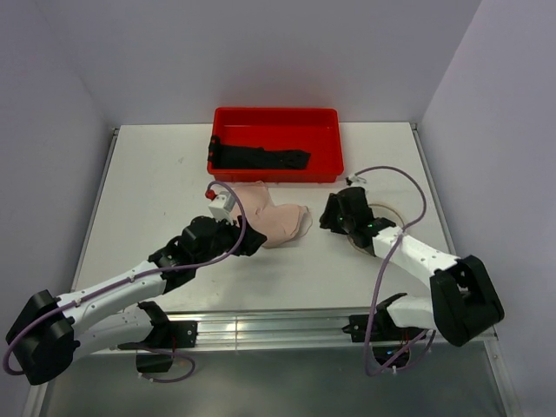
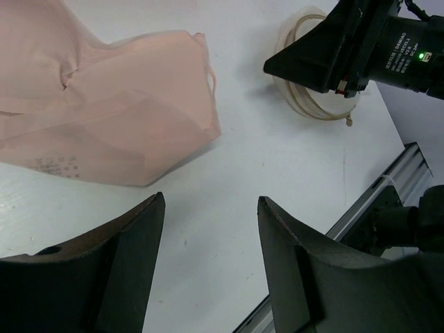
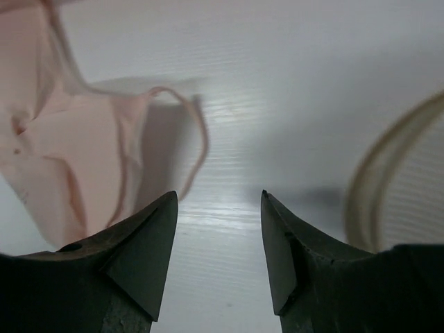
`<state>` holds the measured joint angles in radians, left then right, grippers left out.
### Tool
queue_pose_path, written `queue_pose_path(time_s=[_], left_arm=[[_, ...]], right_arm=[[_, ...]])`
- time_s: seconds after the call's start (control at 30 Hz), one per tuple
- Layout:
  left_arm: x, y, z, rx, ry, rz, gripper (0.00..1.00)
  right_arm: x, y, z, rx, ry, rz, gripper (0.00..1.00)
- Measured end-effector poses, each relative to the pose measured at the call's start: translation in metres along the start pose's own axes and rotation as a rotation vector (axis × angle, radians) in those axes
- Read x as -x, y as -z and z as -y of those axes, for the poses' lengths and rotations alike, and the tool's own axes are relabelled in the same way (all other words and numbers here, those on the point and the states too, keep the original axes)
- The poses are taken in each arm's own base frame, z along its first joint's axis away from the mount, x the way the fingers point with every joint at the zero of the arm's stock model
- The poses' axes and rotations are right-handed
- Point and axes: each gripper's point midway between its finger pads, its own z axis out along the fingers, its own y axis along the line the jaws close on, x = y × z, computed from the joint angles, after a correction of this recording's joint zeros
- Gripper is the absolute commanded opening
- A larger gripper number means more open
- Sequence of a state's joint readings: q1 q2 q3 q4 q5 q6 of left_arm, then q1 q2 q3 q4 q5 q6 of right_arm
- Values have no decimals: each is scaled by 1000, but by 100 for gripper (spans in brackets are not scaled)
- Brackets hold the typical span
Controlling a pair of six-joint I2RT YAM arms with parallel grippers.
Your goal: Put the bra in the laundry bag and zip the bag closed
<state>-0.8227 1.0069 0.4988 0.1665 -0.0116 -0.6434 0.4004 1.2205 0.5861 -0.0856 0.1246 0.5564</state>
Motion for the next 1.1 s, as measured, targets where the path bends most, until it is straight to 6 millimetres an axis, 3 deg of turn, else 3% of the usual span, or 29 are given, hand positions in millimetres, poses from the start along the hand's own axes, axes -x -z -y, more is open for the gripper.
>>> queue_pose_path(time_s=[0.1,0.2,0.37,0.5,0.6,1.1], left_arm=[[0,0,-5,28,-1,3,63],[1,1,-8,40,-1,10,62],[1,0,-9,46,-5,9,63],[0,0,-9,44,-5,8,63],[0,0,-8,43,-5,7,63],[0,-2,-6,30,-5,7,63]], right_arm=[[-6,-5,-31,59,53,-20,56],[2,-3,-35,51,62,12,46],[22,9,-12,-33,21,106,36],[30,14,26,-118,-56,135,35],[25,13,48,-175,-88,112,40],[-3,1,75,-277,-124,-45,36]])
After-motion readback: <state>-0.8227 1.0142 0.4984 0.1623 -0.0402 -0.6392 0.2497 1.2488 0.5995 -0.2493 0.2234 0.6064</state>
